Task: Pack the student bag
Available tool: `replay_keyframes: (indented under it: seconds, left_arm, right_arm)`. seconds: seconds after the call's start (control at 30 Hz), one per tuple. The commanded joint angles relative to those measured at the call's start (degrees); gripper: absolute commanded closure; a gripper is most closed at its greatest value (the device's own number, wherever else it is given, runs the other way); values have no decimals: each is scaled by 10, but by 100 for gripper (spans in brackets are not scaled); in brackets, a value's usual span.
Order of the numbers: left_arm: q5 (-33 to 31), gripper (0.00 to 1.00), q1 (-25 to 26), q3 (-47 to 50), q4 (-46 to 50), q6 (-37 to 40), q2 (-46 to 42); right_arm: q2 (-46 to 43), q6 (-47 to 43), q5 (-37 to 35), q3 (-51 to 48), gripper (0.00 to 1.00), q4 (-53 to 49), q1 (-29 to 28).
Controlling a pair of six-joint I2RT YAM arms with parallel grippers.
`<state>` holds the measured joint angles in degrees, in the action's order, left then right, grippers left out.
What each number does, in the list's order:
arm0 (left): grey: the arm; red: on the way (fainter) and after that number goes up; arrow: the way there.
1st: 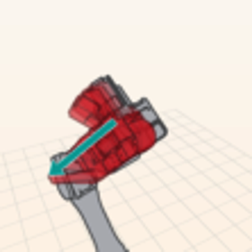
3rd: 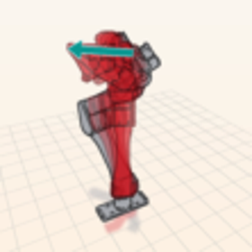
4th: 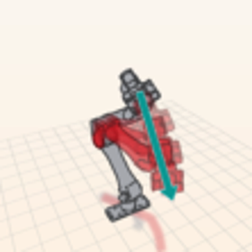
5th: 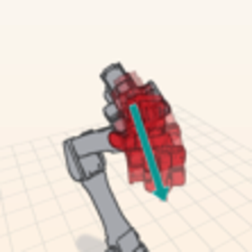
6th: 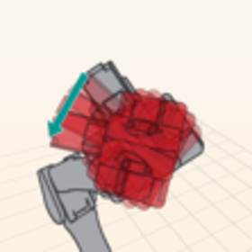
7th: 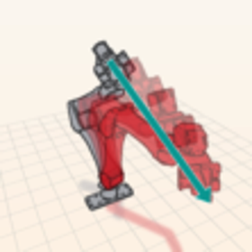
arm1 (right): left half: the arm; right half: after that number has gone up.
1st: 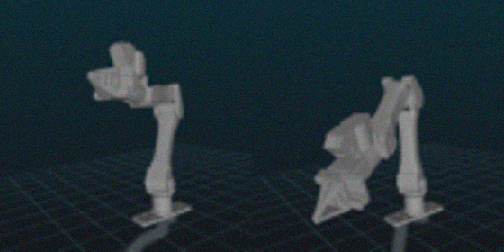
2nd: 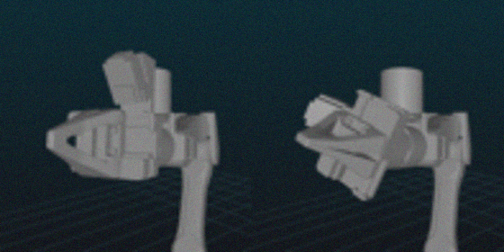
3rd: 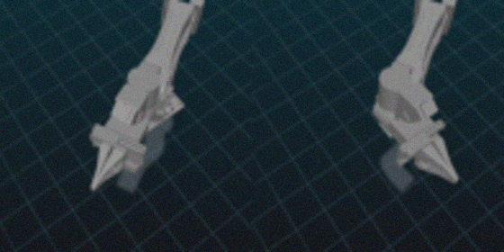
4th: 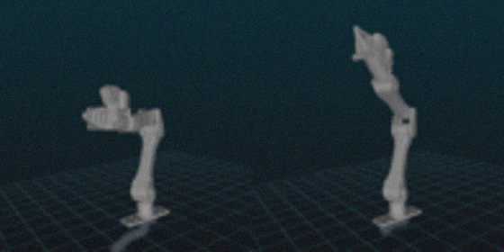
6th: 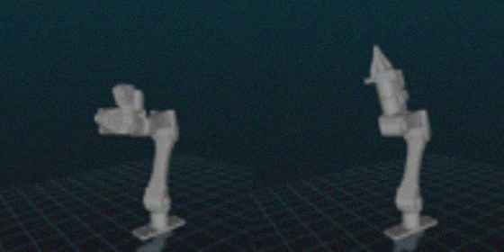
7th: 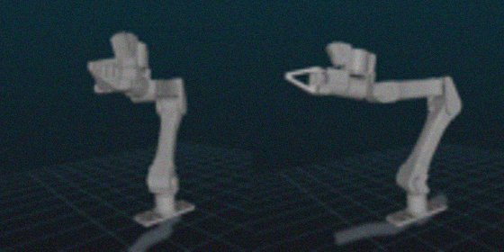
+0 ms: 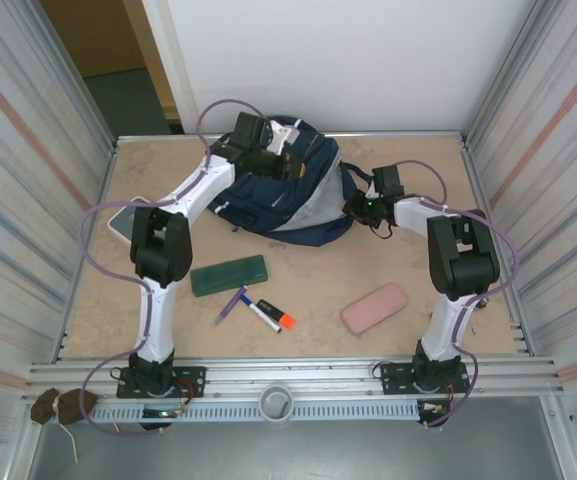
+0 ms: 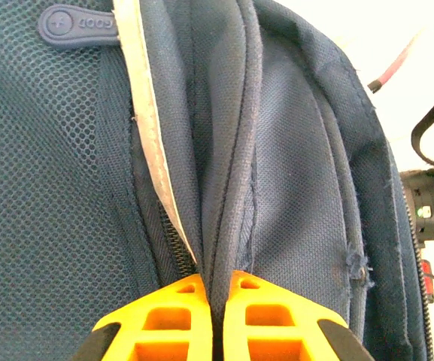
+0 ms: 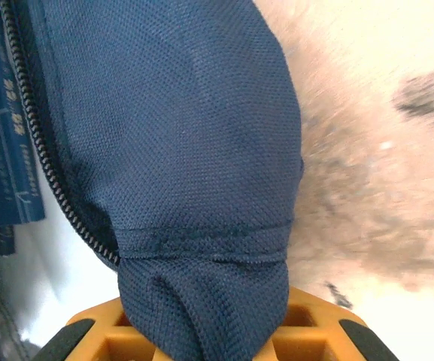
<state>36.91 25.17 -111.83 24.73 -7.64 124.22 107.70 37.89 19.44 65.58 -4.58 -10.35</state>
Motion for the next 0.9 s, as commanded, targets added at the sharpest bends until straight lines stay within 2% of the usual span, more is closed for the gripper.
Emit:
replay_keyframes:
  seconds: [0.0,0.17,0.3,0.37,0.43,0.57,0.63,0.77,0.87]
  left_arm:
    - [15,100,17,-17,-24,-13,-2]
    - [-7,99,60,-60,-29,-22,39]
    - [-4,75,85,-152,53,35,80]
    - [-19,64,85,-147,85,81,59]
    - [-50,56,83,-88,84,140,11]
    - [-137,42,76,115,25,250,-137]
    - [-169,39,66,216,-9,299,-206]
    - [-232,39,48,368,-77,413,-296]
    - [-251,38,48,458,-137,533,-329]
  right_arm:
    - [-27,-44,35,20,91,-41,34]
    - [24,-87,49,119,90,-138,93]
    - [57,-70,65,184,85,-162,144]
    - [45,-68,68,184,79,-159,158]
    - [17,-77,50,168,71,-161,164]
    - [-69,-81,33,79,55,-146,162]
    - [-122,-80,30,17,47,-126,151]
    - [-211,-80,-5,-74,40,-118,107]
    - [-223,-63,-14,-112,35,-101,58]
